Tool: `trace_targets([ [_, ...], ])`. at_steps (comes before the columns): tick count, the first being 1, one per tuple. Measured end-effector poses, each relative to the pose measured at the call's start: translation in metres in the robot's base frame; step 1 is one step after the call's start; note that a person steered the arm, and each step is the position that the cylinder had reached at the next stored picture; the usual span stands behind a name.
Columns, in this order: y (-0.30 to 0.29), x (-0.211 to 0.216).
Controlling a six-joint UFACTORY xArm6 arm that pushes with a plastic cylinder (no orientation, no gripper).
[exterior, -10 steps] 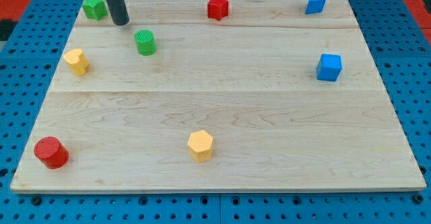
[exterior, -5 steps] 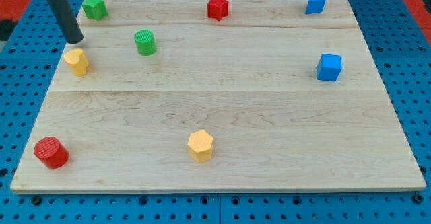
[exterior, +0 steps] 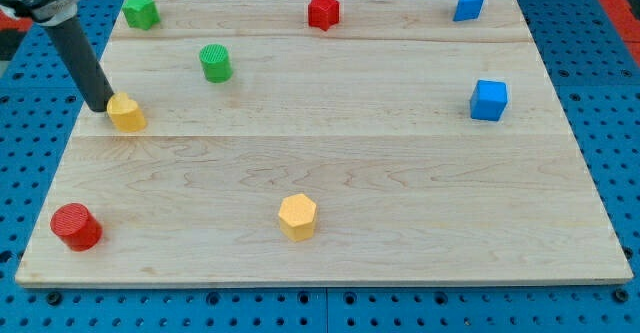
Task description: Push the yellow heart towards the bottom right
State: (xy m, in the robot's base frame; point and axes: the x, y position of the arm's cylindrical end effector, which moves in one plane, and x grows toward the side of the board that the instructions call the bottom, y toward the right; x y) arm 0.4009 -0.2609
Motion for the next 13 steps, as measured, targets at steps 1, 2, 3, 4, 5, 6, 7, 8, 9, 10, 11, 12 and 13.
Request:
trace_targets([
  [1, 0.011, 0.010],
  [2, 0.034, 0.011],
  [3, 0.057, 0.012],
  [4, 0.090, 0.017],
  [5, 0.113, 0.031],
  [6, 0.126, 0.048],
  [7, 0.127, 0.064],
  [8, 0.129, 0.078],
  [9, 0.148, 0.083],
  [10, 0.172, 0.083],
  [11, 0.207, 0.083],
  [12, 0.248, 0.083],
  [13, 0.291, 0.083],
])
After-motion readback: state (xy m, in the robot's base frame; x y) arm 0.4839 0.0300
